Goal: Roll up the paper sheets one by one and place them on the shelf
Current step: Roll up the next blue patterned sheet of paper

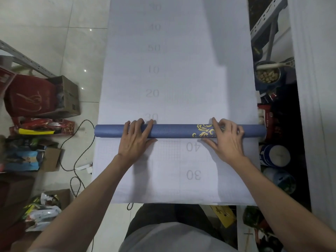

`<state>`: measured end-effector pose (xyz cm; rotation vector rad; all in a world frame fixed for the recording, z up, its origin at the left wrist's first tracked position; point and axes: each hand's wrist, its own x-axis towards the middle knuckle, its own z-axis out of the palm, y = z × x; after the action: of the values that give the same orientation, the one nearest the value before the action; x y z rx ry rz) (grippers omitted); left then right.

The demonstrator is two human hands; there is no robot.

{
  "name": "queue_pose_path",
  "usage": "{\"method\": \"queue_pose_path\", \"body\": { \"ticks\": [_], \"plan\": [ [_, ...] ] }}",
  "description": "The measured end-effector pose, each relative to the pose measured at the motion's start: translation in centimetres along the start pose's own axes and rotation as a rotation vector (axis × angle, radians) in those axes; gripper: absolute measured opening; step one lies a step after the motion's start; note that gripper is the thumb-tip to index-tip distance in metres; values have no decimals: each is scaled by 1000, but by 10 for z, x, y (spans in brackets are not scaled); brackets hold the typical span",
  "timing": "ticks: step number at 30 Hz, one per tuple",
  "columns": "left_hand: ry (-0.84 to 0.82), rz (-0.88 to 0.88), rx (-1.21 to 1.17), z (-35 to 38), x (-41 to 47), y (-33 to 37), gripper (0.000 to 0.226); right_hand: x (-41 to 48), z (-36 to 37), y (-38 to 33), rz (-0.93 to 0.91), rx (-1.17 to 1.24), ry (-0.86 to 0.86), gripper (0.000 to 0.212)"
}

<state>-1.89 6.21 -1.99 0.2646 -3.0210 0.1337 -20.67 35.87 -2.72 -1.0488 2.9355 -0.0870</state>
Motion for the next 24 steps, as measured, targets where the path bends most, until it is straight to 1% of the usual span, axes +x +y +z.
{"method": "queue_pose_path", "body": {
  "ticks": [2, 5, 7, 9, 11, 12, 13, 14, 15, 18, 21, 23, 24],
  "plan": [
    [3, -9, 5, 0, 2, -2, 53, 0, -1, 4, -29, -27, -5, 73],
    [25, -27, -7, 0, 3, -5, 38, 5, -5, 7, 15, 100, 40, 59],
    [61, -20, -29, 2, 1, -6, 32, 8, -6, 7, 20, 182, 56, 50],
    [89, -5, -62, 6, 0, -6, 34, 7, -5, 5, 12, 153, 70, 46],
    [74, -18, -54, 7, 0, -5, 45, 7, -3, 3, 12, 119, 84, 45],
    [56, -31, -30, 6, 2, -4, 54, 7, -2, 2, 9, 105, 67, 49],
    [38, -43, -8, 6, 4, -2, 60, 8, -1, 2, 1, 85, 38, 59],
    [29, -51, 7, 5, 6, -2, 60, 8, -1, 2, -11, 66, 11, 68],
    [26, -56, 15, 4, 8, -2, 57, 9, -1, 4, -26, 52, -2, 72],
    [49, -67, 20, 2, 12, -6, 46, 17, -3, 9, -13, 76, 16, 65],
    [81, -59, -40, 4, 10, -10, 39, 22, -7, 9, 14, 135, 48, 54],
    [75, -53, -83, 7, 8, -10, 41, 18, -6, 6, 7, 111, 53, 51],
    [58, -63, -80, 8, 8, -10, 46, 17, -6, 5, 5, 111, 54, 50]
  ]
}}
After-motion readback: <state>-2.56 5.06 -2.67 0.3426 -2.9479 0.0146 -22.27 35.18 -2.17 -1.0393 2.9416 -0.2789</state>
